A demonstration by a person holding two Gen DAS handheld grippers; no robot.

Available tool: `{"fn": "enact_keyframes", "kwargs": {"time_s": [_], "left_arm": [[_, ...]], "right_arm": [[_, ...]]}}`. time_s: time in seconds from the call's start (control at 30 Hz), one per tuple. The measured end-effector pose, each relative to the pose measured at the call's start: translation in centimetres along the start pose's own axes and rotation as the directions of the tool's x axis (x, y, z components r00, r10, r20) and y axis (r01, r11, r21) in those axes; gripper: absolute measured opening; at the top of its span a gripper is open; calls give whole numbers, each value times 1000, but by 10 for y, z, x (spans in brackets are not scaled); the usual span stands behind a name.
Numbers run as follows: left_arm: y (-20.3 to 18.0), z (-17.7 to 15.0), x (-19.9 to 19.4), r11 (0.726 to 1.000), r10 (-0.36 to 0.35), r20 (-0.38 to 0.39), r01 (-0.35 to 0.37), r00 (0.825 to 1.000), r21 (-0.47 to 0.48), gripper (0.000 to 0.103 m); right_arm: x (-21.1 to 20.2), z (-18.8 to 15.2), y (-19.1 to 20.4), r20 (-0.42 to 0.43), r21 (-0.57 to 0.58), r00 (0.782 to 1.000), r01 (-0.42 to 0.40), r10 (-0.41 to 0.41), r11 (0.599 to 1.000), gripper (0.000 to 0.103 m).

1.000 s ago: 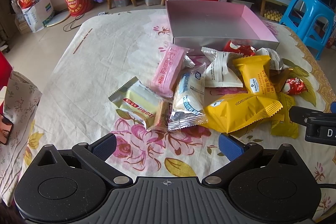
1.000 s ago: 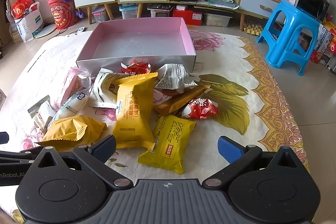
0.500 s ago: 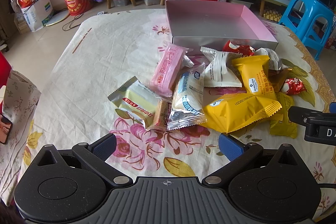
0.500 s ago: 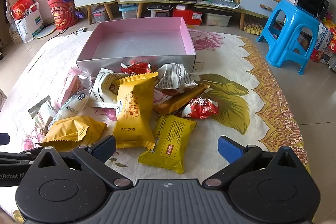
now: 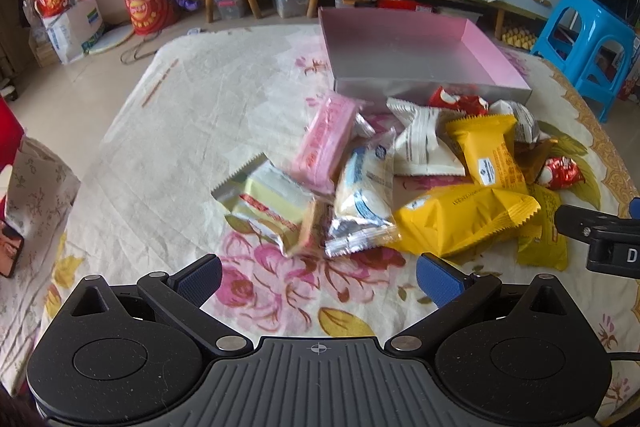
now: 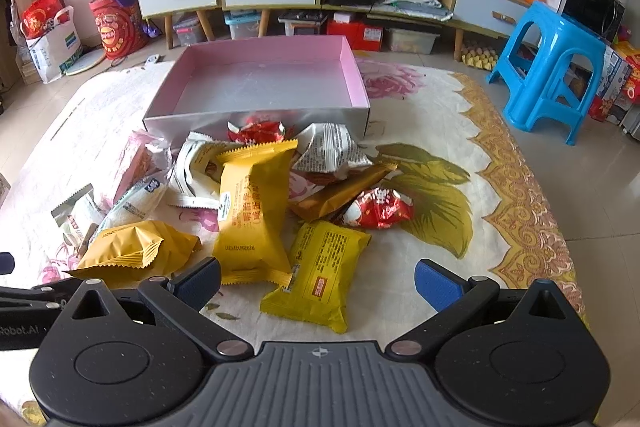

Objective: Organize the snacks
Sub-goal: 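Grasp the white-blue stick snack with left tool while right tool grasps yellow bread pack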

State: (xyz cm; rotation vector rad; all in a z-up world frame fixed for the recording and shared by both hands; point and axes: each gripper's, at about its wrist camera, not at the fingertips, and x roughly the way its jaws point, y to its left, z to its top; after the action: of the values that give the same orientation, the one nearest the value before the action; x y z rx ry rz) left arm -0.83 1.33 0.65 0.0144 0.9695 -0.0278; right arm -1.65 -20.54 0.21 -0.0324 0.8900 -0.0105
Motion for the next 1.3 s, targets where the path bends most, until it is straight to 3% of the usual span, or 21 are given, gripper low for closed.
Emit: {"fn": "enact_keyframes", "kwargs": {"time_s": [0.07,0.17,0.27,0.33,0.47,0.57,0.73,0.97,1.17,1.3], "left_arm": [[2,1,-1,999,-6,21,5,1000,38,103],[10,8,2,996,-49,-6,50,999,68,103],[23,18,6,989,-134,-49,137,990,52,103],[28,25,9,986,-156,-58,159,986,48,103],[31,38,17,980,-193,-73,196,979,45,103],[35,43,26,962,-274,-69,274,959,-6,101],[40,45,44,908,-413,-36,408,910,-97,92],[34,49,77,897,-434,-76,422,898,-133,66],[30,56,88,893,-442,-81,429,894,-139,57],[22,59,97,906,-418,-93,407,904,-118,56]], "right_arm": [[-1,2,0,1,-6,1000,2,-2,1000,95],[-2,8,2,-6,-26,1000,-14,14,1000,95],[-1,20,1,-47,-17,997,-68,67,998,95],[2,30,-1,-74,7,990,-117,117,993,95],[11,48,0,-106,12,975,-194,194,981,85],[28,55,-2,-156,76,954,-246,255,966,79],[52,44,-14,-185,201,927,-288,325,936,74],[63,41,-18,-175,231,914,-324,367,917,70],[75,41,-5,-198,167,909,-336,365,927,60],[83,40,1,-219,132,911,-327,350,936,54]]}}
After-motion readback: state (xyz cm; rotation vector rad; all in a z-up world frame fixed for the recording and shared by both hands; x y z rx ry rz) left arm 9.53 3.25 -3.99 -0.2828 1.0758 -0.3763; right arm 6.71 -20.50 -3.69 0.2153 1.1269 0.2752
